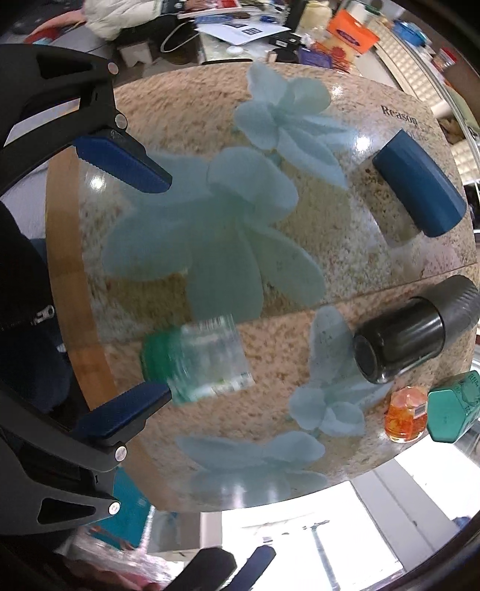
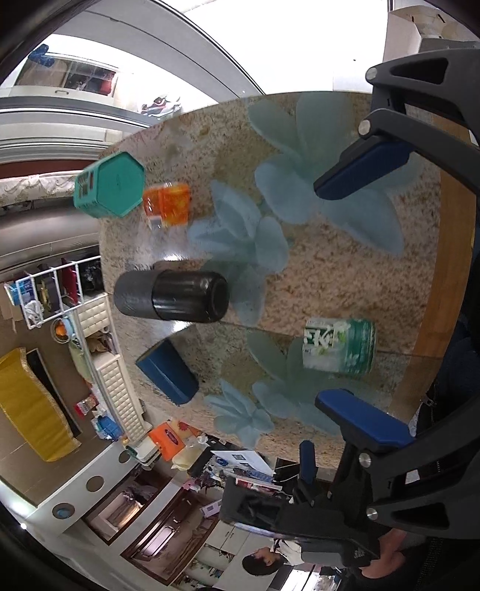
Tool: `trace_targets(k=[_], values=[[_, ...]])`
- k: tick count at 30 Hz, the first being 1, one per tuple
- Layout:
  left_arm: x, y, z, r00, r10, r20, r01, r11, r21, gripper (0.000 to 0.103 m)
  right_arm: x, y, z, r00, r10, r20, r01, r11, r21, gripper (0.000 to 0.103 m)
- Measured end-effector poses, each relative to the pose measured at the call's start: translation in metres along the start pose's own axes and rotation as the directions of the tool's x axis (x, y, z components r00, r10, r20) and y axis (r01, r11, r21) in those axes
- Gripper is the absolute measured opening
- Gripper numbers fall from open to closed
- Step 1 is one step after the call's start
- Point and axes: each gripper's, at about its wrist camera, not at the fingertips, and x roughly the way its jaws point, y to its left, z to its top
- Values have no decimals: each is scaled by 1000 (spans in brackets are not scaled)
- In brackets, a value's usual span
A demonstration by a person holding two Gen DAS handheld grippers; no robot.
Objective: Flip cup upright
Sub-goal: 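Lower the clear cup onto the table and open the left tool, then move the right tool to the clear cup and close on its body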
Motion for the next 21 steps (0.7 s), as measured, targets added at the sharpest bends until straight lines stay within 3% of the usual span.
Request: trace_targets(k=[9,15,21], values=[[9,52,-3,998,-53,-21,55,995,85,103,42,48,6,994,-68,-91,69,998,3,103],[8,76,-4,995,-102,-14,103,985,141,103,70,70,9,980,-137,-146,136,991,-13,103],[20,90,-7,988,-147,-55,155,973,172,103,95,84,8,959,-192,-210,189,981,-30,103]])
